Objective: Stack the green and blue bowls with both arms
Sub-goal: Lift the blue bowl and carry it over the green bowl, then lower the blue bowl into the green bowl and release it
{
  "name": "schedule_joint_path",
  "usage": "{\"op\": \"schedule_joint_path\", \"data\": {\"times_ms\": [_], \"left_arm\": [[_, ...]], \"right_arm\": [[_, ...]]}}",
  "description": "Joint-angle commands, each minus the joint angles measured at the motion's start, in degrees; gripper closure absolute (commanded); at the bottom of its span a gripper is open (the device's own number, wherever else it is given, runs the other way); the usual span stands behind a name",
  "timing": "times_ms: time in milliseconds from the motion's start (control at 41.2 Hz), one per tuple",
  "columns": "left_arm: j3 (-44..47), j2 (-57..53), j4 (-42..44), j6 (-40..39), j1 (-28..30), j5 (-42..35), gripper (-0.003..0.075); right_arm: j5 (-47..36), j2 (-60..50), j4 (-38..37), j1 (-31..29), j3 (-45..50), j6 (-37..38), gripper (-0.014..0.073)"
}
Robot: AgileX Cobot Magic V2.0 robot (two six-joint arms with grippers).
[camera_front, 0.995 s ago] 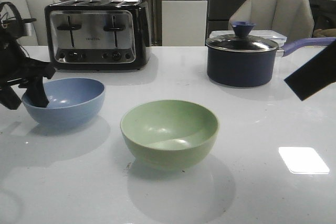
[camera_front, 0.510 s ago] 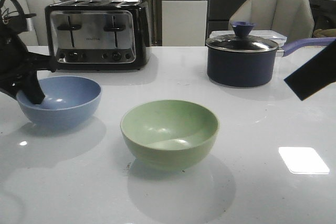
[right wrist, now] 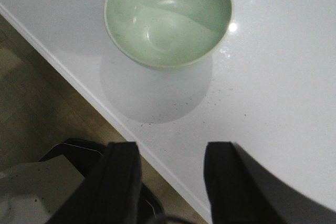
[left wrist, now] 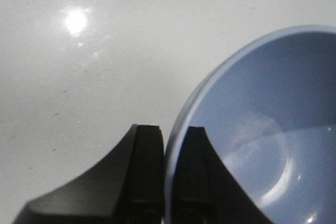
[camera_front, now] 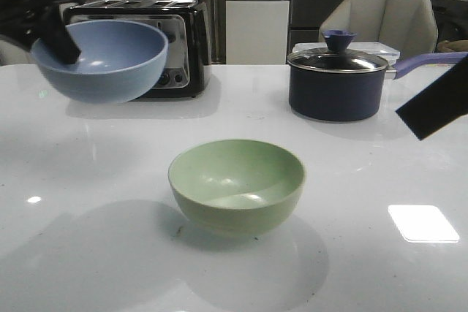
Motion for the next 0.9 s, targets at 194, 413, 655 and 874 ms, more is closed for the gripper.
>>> {"op": "schedule_joint_path", "data": {"times_ms": [194,413,655,874], "left_arm": [[-10.41,0.05,-1.77,5.54,-14.06,3.06,0.0627],[-11.94,5.10,-1.14,5.54,-20.51,3.20,0.0627],[-12.02,9.47,0.20,5.54,-21.37,5.24,0.0627],[-12.02,11.52,1.21,5.54,-21.03,5.39,0.0627]], "right_arm": [[-3.37,-1.00,0.22,-0.48,-1.65,-0.29,0.0181],[-3.37,-1.00,0.22,-0.48,-1.65,-0.29,0.0181],[-3.37,-1.00,0.22,-0.48,-1.65,-0.29,0.0181],[-3.37,-1.00,0.22,-0.48,-1.65,-0.29,0.0181]]}}
